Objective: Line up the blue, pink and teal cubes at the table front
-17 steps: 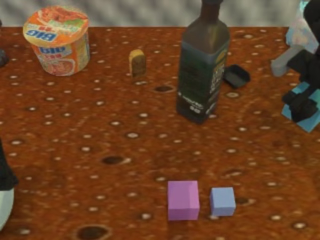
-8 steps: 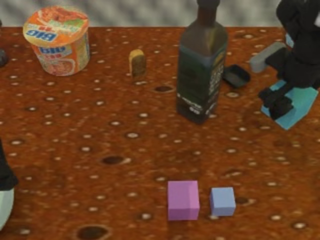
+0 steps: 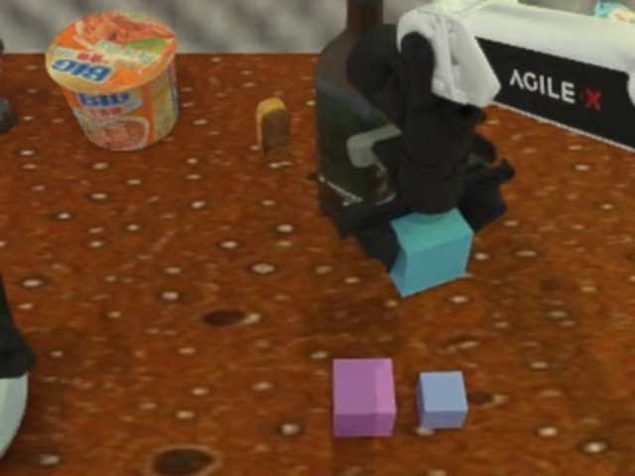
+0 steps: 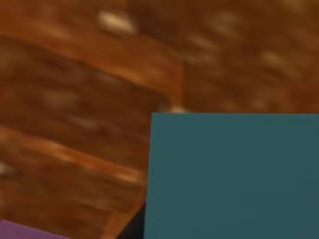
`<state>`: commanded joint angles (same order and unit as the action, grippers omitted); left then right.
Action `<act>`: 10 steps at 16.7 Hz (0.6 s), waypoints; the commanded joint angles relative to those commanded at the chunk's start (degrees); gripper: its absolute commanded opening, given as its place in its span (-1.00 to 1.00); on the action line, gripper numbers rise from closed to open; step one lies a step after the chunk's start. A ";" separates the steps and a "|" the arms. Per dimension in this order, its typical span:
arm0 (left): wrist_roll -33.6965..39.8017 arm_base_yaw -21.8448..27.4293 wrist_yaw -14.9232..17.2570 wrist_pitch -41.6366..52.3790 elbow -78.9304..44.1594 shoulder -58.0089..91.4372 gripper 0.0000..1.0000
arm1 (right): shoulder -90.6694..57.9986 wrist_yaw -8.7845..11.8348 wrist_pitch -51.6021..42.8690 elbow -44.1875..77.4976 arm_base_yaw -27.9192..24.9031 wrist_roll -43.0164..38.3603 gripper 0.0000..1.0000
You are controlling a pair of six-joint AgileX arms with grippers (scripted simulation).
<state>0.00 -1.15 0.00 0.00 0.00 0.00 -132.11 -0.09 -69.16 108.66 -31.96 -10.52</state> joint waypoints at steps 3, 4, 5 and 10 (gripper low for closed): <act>0.00 0.00 0.00 0.00 0.00 0.00 1.00 | -1.94 0.19 -2.26 3.44 -8.83 -17.52 -1.00; 0.00 0.00 0.00 0.00 0.00 0.00 1.00 | -2.40 0.22 -2.87 4.52 -11.63 -22.96 -1.00; 0.00 0.00 0.00 0.00 0.00 0.00 1.00 | -2.75 0.22 -3.38 5.54 -14.30 -28.05 -1.00; 0.00 0.00 0.00 0.00 0.00 0.00 1.00 | -2.96 -0.21 -4.60 9.30 -24.37 -45.49 -1.00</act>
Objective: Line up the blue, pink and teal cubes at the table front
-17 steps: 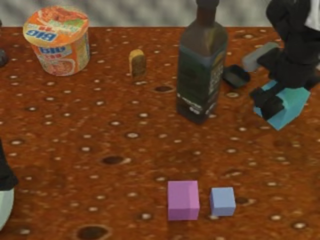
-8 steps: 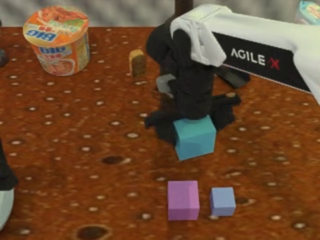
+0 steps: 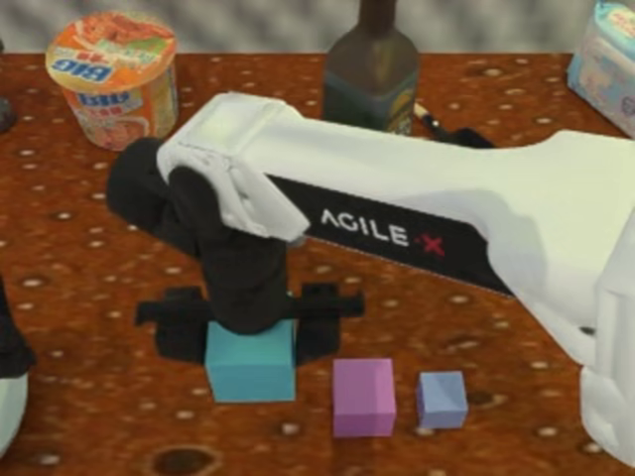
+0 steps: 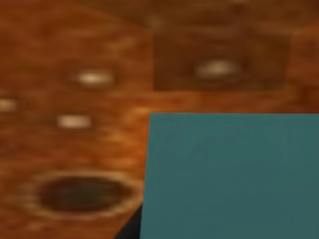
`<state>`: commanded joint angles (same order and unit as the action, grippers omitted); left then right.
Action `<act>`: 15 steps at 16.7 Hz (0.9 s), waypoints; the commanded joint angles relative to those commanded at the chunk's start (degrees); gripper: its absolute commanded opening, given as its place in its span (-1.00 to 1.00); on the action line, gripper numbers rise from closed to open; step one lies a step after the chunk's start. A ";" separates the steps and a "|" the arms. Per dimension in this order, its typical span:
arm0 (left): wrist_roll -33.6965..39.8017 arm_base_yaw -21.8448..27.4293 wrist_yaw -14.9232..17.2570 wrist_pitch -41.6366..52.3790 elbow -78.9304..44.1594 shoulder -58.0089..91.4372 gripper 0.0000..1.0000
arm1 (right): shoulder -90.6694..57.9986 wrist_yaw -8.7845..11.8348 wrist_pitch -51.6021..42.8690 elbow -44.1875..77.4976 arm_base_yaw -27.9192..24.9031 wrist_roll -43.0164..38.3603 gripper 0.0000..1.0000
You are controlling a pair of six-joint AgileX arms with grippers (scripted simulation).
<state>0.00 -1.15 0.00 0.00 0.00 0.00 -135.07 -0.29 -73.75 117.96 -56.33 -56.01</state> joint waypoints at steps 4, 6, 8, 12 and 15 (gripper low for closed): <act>0.00 0.00 0.00 0.00 0.00 0.00 1.00 | 0.20 -0.23 -0.09 0.78 -2.15 -3.22 -1.00; 0.00 0.00 0.00 0.00 0.00 0.00 1.00 | 0.20 -0.23 -0.09 0.78 -2.15 -3.22 -1.00; 0.00 0.00 0.00 0.00 0.00 0.00 1.00 | 0.16 -0.15 0.18 0.44 -1.98 -3.20 -1.00; 0.00 0.00 0.00 0.00 0.00 0.00 1.00 | -1.11 -0.20 6.83 -4.45 -2.07 -3.31 -1.00; 0.00 0.00 0.00 0.00 0.00 0.00 1.00 | -2.56 -0.25 12.66 -8.91 -2.27 -3.45 -1.00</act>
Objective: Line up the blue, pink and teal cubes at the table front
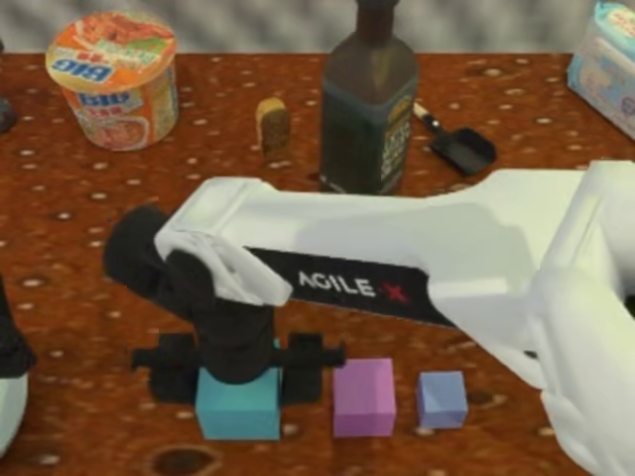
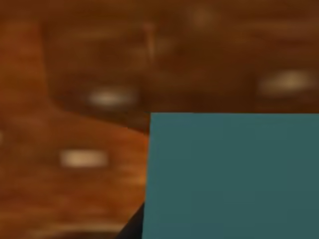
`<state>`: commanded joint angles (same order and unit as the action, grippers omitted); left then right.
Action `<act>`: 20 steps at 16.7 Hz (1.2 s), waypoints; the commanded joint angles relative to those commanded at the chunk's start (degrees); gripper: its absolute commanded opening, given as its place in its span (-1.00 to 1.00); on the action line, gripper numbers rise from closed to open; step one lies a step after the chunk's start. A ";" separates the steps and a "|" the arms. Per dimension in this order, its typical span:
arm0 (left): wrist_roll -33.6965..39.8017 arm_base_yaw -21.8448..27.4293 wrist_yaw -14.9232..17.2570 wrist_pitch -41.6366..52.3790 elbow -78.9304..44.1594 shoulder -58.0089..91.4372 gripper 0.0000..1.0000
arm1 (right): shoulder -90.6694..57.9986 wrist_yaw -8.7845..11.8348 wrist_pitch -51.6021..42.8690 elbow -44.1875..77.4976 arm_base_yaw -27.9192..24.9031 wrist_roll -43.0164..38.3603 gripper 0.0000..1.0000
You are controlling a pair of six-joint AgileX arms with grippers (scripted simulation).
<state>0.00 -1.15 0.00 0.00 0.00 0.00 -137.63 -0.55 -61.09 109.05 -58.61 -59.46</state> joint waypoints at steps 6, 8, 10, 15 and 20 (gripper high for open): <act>0.00 0.00 0.00 0.00 0.00 0.00 1.00 | -0.38 -0.01 0.93 -0.84 -0.10 -0.04 -0.85; 0.00 0.00 0.00 0.00 0.00 0.00 1.00 | -0.38 -0.01 0.93 -0.84 -0.10 -0.04 -0.55; 0.00 0.00 0.00 0.00 0.00 0.00 1.00 | -0.38 -0.01 0.93 -0.84 -0.10 -0.04 -0.25; 0.00 0.00 0.00 0.00 0.00 0.00 1.00 | -0.38 -0.01 0.93 -0.84 -0.10 -0.04 0.51; 0.00 0.00 0.00 0.00 0.00 0.00 1.00 | -0.38 -0.01 0.93 -0.84 -0.10 -0.04 1.00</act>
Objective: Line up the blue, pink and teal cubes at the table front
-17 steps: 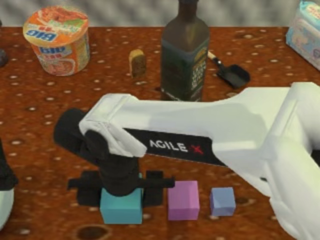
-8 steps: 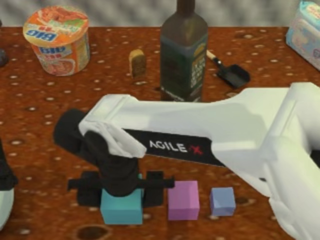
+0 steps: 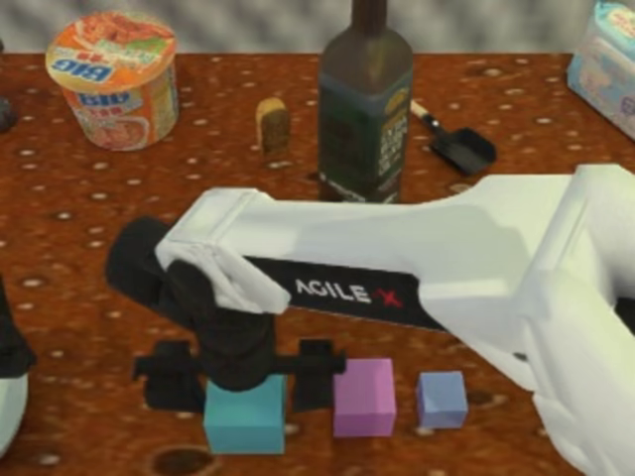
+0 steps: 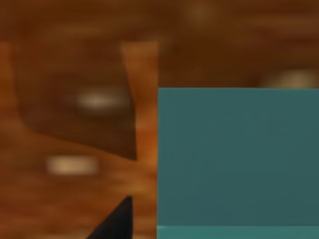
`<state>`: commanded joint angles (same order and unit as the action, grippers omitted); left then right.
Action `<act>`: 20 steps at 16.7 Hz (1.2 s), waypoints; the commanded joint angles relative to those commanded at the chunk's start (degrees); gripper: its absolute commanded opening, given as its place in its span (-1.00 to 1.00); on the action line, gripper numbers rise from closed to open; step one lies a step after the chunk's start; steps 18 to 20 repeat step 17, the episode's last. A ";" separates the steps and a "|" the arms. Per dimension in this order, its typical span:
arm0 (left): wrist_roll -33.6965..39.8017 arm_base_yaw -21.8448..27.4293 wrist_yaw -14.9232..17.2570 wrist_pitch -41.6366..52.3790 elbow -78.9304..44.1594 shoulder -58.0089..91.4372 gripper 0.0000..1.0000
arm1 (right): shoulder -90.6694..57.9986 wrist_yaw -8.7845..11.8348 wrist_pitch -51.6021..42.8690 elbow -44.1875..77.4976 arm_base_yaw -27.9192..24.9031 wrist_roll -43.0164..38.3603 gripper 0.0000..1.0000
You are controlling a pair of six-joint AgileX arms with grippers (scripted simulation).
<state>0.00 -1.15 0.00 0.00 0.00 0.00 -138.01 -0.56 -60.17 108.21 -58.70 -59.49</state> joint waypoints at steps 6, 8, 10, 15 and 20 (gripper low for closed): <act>0.00 0.00 0.00 0.00 0.00 0.00 1.00 | 0.00 0.00 0.00 0.00 0.00 0.00 1.00; 0.00 0.00 0.00 0.00 0.00 0.00 1.00 | 0.04 -0.01 -0.20 0.20 0.09 0.02 1.00; 0.00 0.00 0.00 0.00 0.00 0.00 1.00 | 0.44 -0.02 -2.38 2.19 -0.13 0.03 1.00; 0.00 0.00 0.00 0.00 0.00 0.00 1.00 | 2.62 0.04 -12.59 9.62 -0.36 -0.03 1.00; 0.00 0.00 0.00 0.00 0.00 0.00 1.00 | 3.10 0.04 -13.74 10.67 -0.39 0.06 1.00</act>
